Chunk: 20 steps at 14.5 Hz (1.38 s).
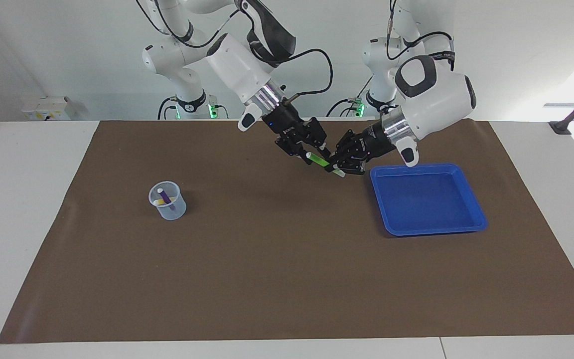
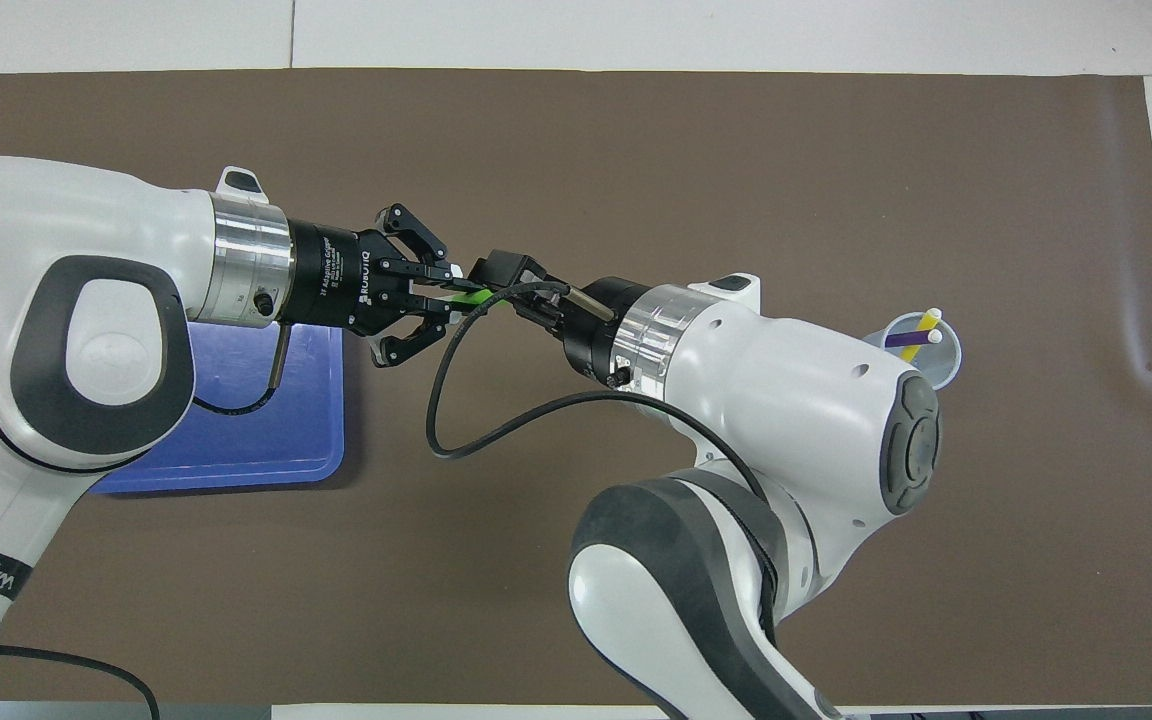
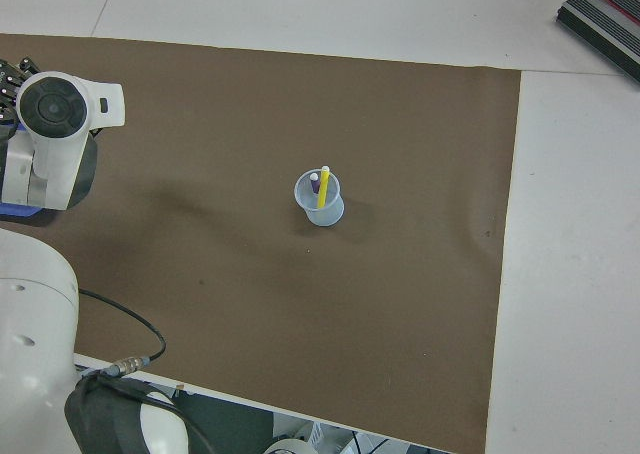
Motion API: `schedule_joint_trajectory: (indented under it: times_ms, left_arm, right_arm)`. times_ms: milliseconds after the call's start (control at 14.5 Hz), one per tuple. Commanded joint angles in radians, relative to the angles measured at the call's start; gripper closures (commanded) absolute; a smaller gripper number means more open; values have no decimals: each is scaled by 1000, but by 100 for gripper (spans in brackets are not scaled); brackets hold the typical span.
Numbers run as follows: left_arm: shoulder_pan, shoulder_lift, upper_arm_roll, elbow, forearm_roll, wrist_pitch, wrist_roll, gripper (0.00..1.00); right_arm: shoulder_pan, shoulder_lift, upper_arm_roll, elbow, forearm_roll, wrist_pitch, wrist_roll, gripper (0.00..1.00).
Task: Transfer and insert pens with both arms
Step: 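Pass the green pen from the left gripper to the right gripper, then insert the green pen into the white cup while the left gripper withdraws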
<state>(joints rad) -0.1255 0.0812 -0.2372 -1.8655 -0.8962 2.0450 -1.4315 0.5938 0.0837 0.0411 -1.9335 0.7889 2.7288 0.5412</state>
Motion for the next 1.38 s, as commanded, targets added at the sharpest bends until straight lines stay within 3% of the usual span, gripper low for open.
schedule_joint_trajectory:
  times_ms: [0, 206, 275, 413, 482, 826, 894, 1101, 1307]
  left_arm:
    - [-3, -32, 4, -37, -26, 18, -7, 100]
    - [-3, -34, 6, -38, -27, 18, -7, 100]
    - [-3, -34, 6, -38, -27, 18, -7, 100]
    - [-2, -34, 4, -38, -29, 18, -9, 100]
    - [0, -35, 6, -38, -29, 18, -9, 100]
    - [-5, -38, 7, -38, -33, 23, -18, 100]
    - [-5, -38, 7, -35, -30, 35, -17, 1]
    - [-5, -46, 7, -37, -26, 43, -9, 0]
    - [10, -44, 10, -34, 2, 30, 61, 0]
  right_arm:
    - [-11, 13, 7, 19, 23, 11, -33, 45]
    - [-12, 13, 6, 19, 23, 11, -33, 51]
    - [-12, 13, 7, 19, 23, 11, -33, 59]
    - [-11, 13, 7, 19, 23, 11, -32, 91]
    - [-14, 13, 7, 19, 24, 9, -32, 100]
    - [-16, 11, 5, 16, 26, 6, -32, 100]
    - [-25, 8, 5, 16, 23, -9, -41, 100]
    - [-90, -28, -4, 17, -5, -186, -114, 100]
    - [-222, -74, -4, 28, -167, -471, -248, 100]
